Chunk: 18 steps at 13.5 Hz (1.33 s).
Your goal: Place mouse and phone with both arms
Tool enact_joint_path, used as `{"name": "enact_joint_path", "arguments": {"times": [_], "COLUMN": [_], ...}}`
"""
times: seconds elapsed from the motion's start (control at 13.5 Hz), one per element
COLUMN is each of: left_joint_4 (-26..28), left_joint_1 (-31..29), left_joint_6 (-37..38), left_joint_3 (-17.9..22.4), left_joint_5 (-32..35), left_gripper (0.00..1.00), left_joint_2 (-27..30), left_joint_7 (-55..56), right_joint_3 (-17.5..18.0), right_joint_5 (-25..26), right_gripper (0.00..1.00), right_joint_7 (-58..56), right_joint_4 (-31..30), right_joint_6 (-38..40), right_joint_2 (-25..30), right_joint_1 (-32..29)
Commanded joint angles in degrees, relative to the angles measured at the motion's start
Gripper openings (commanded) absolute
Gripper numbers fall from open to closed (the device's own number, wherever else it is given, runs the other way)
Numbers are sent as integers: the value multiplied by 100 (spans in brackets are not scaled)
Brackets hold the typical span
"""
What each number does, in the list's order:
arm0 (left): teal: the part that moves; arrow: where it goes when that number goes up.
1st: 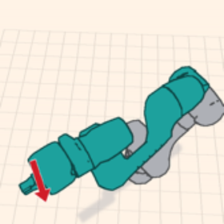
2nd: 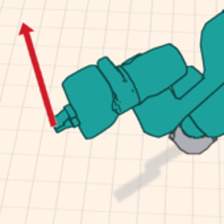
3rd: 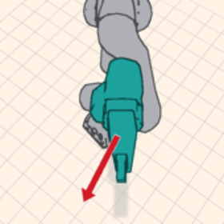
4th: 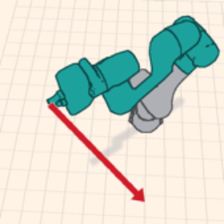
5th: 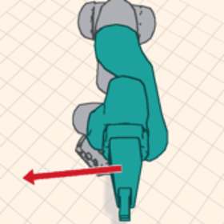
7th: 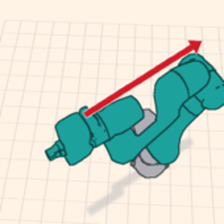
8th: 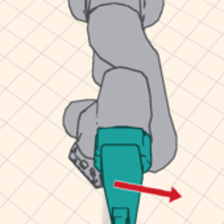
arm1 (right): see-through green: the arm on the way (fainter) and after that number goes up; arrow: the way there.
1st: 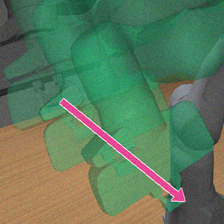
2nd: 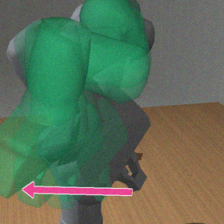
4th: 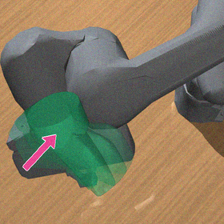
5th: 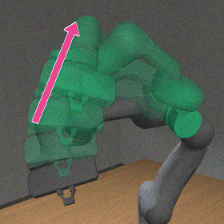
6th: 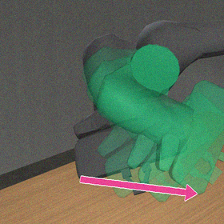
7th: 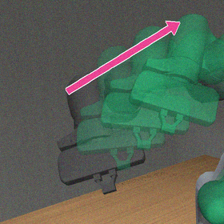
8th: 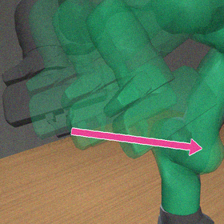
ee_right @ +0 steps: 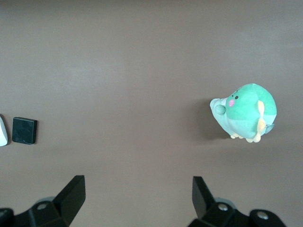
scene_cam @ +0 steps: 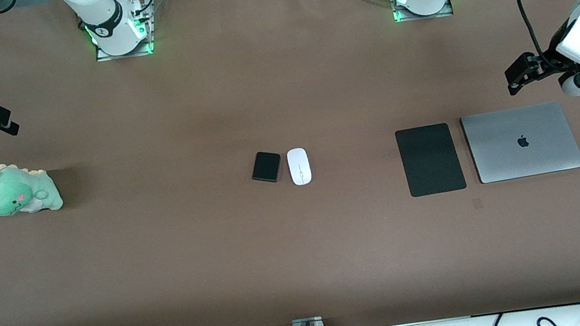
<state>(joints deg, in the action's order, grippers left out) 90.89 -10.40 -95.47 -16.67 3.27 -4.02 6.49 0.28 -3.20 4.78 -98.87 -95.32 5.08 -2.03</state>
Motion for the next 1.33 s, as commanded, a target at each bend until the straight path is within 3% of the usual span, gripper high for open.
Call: {"name": "enact_joint_path", "arguments": {"times": [0.0, 0.15, 0.3, 0.74, 1.04, 1.26], "left_joint_4": [-133, -151, -142, -107, -115, -133], "left_joint_1": [-15, -15, -15, 55, 660, 1161], "left_joint_6": [134, 125, 107, 379, 485, 66], "left_joint_3": [-47, -82, -398, -408, -452, -452], "left_joint_5": [68, 16, 94, 77, -20, -468], "left_gripper": [100, 100, 100, 100, 100, 100], "left_joint_2": [15, 32, -11, -477, -837, -1311], "left_joint_7": [-17, -104, -61, -131, 122, 1017], "right_joint_3": [25, 25, 25, 34, 25, 25], "right_joint_5": [-110, -111, -110, -110, -93, -75], "right_gripper": [100, 100, 100, 100, 100, 100], "right_joint_7": [-3, -47, -91, 75, 934, 1498], "right_joint_4": [114, 114, 88, 44, 44, 44], "right_joint_6": [83, 83, 110, 435, 374, 304], "right_joint_2": [-77, -69, -77, -375, -736, -929], "right_joint_1": [-26, -26, -26, 176, 570, 799]}}
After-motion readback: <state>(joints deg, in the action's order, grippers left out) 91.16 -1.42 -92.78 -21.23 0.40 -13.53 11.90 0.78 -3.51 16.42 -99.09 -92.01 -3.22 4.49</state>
